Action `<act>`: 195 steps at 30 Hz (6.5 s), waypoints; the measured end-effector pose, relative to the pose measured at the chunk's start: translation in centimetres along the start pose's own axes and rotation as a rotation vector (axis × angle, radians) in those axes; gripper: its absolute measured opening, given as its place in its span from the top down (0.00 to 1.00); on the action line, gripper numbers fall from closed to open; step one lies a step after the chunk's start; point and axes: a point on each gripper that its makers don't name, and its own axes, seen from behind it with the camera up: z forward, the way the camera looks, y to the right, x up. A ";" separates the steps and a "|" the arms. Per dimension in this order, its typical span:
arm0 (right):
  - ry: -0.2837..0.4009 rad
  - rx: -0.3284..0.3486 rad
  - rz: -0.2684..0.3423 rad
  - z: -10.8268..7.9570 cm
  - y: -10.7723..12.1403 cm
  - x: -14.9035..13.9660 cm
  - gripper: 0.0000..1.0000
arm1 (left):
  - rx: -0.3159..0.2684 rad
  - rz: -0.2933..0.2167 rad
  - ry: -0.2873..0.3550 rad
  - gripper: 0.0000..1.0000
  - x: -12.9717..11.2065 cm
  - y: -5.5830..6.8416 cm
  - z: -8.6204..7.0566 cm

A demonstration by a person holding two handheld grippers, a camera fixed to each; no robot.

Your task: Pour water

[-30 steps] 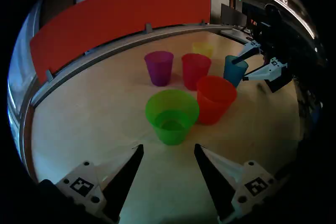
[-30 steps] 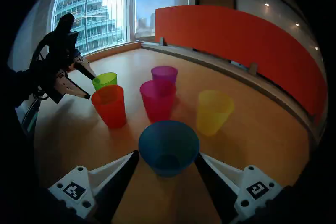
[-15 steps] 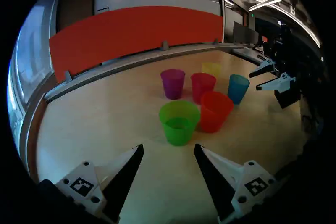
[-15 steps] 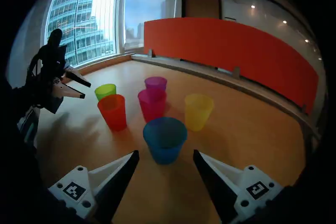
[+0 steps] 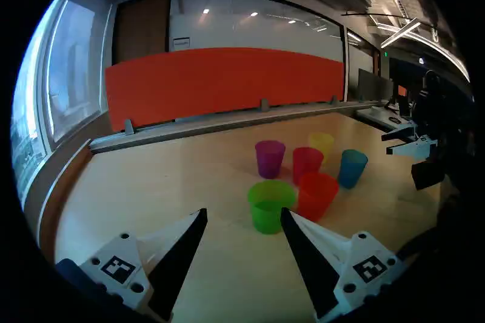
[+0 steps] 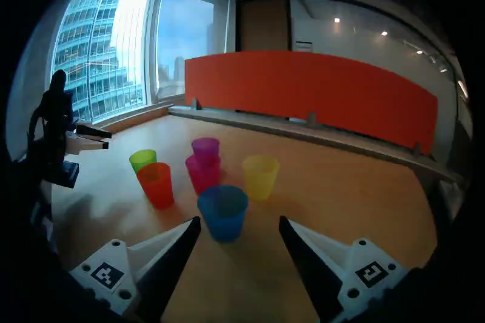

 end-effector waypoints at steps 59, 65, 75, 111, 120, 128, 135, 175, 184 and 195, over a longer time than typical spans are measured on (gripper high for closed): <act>0.349 -0.558 0.110 -4.0 7.8 7.5 0.00 | 0.327 -0.098 0.383 0.11 3.9 -3.7 -1.8; 0.332 -0.583 0.103 -4.1 8.0 6.9 0.00 | 0.339 -0.104 0.378 0.11 2.7 -4.9 -1.5; 0.317 -0.605 0.098 -4.4 8.2 6.8 0.00 | 0.338 -0.110 0.381 0.10 1.5 -5.8 -0.9; 0.323 -0.614 0.095 -4.9 7.9 7.6 0.00 | 0.347 -0.096 0.369 0.11 -0.2 -6.3 -0.7; 0.326 -0.617 0.092 -5.0 7.9 7.7 0.00 | 0.347 -0.092 0.368 0.11 -0.3 -6.2 -0.8; 0.337 -0.608 0.097 -5.3 7.6 7.7 0.00 | 0.347 -0.090 0.367 0.11 -0.2 -6.2 -0.8; 0.375 -0.589 0.095 -5.8 7.2 8.2 0.00 | 0.347 -0.090 0.367 0.11 -0.2 -6.2 -0.8; 0.416 -0.533 0.116 -2.0 8.1 2.8 0.00 | 0.347 -0.090 0.367 0.10 -0.3 -6.3 -0.8; 0.404 -0.531 0.108 -1.3 8.3 1.8 0.00 | 0.347 -0.090 0.367 0.11 -0.3 -6.2 -0.8; 0.387 -0.542 0.120 -1.0 8.9 1.0 0.00 | 0.347 -0.090 0.367 0.11 -0.2 -6.2 -0.8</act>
